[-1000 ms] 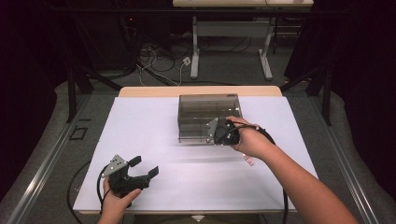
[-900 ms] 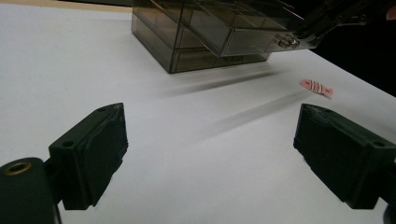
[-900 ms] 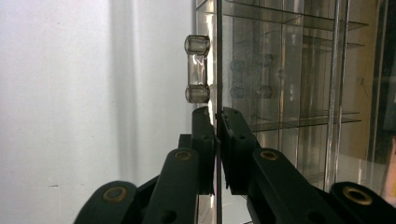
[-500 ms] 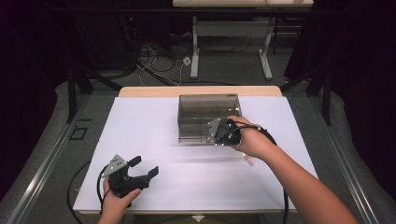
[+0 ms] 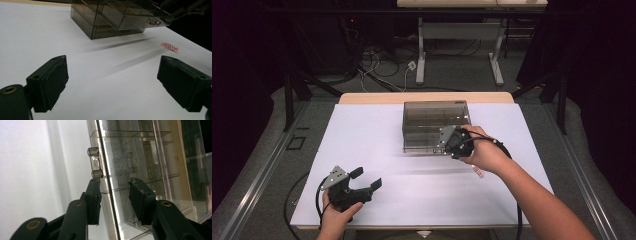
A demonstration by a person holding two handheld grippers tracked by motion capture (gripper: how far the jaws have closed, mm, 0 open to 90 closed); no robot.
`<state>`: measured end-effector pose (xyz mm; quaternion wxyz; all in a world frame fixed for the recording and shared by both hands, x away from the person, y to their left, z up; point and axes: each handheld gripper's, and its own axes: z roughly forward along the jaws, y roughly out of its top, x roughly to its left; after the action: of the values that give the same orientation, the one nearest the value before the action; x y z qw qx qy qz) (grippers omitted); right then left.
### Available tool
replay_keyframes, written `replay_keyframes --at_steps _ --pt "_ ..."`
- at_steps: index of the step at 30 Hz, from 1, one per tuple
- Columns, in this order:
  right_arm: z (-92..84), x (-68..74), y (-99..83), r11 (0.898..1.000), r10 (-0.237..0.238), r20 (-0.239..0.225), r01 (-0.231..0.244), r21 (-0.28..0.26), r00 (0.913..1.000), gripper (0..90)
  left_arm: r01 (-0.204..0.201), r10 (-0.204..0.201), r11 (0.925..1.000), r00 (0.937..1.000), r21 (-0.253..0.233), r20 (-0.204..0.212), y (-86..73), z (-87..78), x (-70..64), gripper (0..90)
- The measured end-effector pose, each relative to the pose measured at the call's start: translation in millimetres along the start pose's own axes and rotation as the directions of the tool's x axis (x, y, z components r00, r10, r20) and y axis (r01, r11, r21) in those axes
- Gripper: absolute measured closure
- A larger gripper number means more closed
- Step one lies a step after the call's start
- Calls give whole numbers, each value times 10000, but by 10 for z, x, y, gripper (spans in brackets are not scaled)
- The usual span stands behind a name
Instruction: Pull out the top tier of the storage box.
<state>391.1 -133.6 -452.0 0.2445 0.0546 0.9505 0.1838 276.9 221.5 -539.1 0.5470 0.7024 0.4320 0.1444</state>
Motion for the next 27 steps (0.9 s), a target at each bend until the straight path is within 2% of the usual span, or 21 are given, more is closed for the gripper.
replay_keyframes --at_steps 8,17,20,21,24,27 --pt "-31 29 -30 9971 619 164 -611 -456 9980 540 -12 12 10000 10000 5 -13 0 0 -1 97" --pt "-76 42 -73 9856 1402 439 -1352 -1012 9891 506 -24 24 10000 10000 17 -3 -1 2 -2 97" --pt "-83 46 -91 9775 1756 506 -1681 -1273 9832 502 -26 26 10000 10000 17 -7 -1 2 -3 97" --pt "-90 53 -98 9716 2006 449 -1929 -1371 9786 499 -26 26 10000 10000 21 -6 -1 2 -2 98" --pt "-101 47 -109 9624 2258 425 -2160 -1649 9732 492 -10 10 10000 10000 24 -4 -2 3 -1 98" --pt "-120 53 -117 9478 2655 407 -2530 -1942 9633 483 -13 13 10000 10000 31 0 -2 3 -3 97"
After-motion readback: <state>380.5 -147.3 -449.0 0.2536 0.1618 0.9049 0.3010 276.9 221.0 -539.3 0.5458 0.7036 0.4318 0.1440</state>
